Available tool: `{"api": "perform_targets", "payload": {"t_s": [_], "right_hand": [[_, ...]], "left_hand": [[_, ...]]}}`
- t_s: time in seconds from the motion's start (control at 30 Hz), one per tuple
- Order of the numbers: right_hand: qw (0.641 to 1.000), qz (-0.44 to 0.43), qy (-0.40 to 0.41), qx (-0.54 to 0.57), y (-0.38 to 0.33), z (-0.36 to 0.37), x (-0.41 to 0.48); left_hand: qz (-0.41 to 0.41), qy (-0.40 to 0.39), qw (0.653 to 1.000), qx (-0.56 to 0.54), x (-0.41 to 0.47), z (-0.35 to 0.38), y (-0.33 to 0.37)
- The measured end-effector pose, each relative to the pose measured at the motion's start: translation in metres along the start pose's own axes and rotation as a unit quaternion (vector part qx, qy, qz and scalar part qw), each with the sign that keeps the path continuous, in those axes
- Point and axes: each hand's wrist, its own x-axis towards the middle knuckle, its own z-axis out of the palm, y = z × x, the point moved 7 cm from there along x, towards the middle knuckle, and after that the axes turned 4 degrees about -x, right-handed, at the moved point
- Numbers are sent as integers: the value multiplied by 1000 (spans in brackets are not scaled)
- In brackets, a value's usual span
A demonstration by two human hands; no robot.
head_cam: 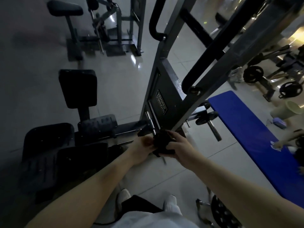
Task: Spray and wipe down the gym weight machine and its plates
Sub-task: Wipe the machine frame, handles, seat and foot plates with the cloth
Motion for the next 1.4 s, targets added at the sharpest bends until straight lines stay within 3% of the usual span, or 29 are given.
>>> {"api": "perform_targets", "payload": {"t_s": [0.13, 0.33, 0.5, 0.67, 0.8, 0.9, 1.0, 1.1, 1.27, 1.4], "right_hand": [[1000, 18, 21, -11, 10, -1, 3], [984, 91, 95, -119, 32, -12, 3], [959, 129, 98, -231, 31, -17, 2], [934, 201, 111, -273, 45, -31, 11], [944, 134, 89, -287, 50, -35, 21], [972, 108, 51, -203, 50, -29, 18], [986, 86, 4, -140, 54, -21, 19], [984, 64, -23, -162, 50, -16, 16], [988, 35, -21, -150, 41, -12, 23], [994, 31, -23, -102, 32, -7, 25]], "left_hand": [[8, 19, 1000, 20, -5, -7, 2], [15, 65, 996, 51, -9, -20, -1], [15, 14, 997, 73, -7, -11, 5], [36, -41, 996, 73, -3, 5, 16], [44, -66, 990, 113, -1, 15, 20], [45, -63, 990, 116, 3, 15, 21], [23, -30, 992, 116, 8, 5, 18], [9, 16, 991, 130, 13, -10, 15], [-59, 43, 997, -18, 20, -26, -7], [-141, 42, 957, -250, 12, -13, -23]]}}
